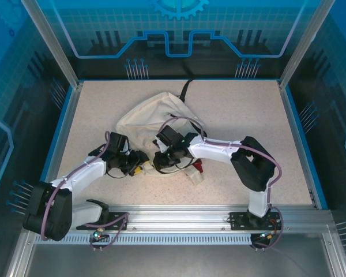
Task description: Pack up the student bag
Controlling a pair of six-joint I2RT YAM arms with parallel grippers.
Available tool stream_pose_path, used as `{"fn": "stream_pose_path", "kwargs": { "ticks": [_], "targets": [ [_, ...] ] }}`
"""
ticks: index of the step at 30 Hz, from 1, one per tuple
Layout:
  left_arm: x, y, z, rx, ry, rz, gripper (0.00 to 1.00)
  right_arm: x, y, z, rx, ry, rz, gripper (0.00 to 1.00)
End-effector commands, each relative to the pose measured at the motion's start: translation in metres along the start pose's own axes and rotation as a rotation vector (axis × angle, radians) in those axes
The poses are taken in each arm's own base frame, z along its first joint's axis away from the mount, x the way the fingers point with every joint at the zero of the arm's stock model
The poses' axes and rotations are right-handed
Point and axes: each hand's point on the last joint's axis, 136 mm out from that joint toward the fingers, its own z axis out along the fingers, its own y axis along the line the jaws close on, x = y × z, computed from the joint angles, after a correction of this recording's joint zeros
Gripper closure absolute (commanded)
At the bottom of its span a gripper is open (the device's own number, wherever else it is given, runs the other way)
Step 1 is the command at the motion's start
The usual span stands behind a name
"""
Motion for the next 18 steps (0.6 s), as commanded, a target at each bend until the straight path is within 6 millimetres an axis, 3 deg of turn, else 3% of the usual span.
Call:
{"fn": "stream_pose_path", "kwargs": {
  "ticks": [1,5,18],
  "targets": [
    [0.007,-0.004,0.005,0.033,0.05,-0.039,0.47,0.01,0.009,-0.006,-0.005,-0.005,0.016,0.75],
    [0.005,0.001,0.009,0.009,0.051,-0.03,0.5,0.008,0.005,-0.008,0.038,-0.004,-0.004,0.61],
    [0.002,0.013,0.022,-0.036,0.066,-0.033,0.69,0.001,-0.011,0.011,0.152,0.059,-0.111,0.62]
  ]
}}
